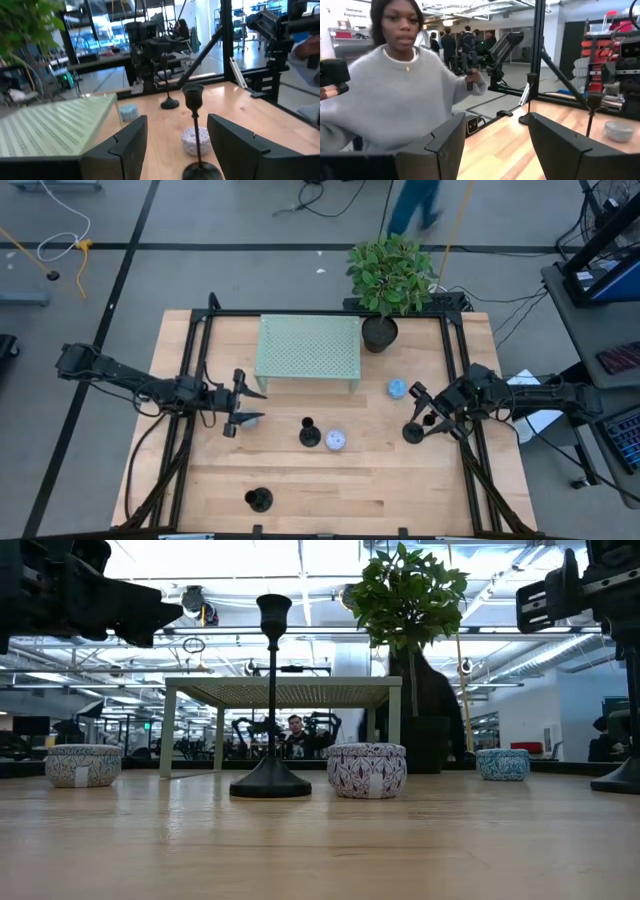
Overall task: Pick & Place candle stick holders
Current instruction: Put the black candle holder on the shelf
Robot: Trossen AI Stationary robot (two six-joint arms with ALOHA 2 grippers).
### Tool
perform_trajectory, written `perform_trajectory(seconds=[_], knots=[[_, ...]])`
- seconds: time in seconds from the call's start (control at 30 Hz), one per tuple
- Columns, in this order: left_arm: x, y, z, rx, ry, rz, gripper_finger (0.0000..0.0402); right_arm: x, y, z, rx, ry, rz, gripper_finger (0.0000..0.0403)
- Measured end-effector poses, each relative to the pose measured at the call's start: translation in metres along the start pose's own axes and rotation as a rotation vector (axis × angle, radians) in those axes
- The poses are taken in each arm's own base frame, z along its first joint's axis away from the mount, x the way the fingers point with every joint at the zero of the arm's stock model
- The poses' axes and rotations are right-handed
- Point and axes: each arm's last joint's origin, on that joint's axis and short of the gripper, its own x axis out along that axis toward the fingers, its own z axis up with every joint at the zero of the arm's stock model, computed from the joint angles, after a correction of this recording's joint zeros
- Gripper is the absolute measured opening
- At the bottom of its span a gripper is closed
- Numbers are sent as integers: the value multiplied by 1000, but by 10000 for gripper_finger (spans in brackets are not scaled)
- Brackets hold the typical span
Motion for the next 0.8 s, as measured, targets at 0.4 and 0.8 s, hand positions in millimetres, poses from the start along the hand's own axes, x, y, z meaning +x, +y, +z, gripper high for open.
perform_trajectory(seconds=[0.4,0.8], knots=[[-1,2,10,90,-100,22,214,0,0,3,-42,-19,5,215],[-1,5,13,145,-135,49,214,-3,-2,-1,22,22,-25,213]])
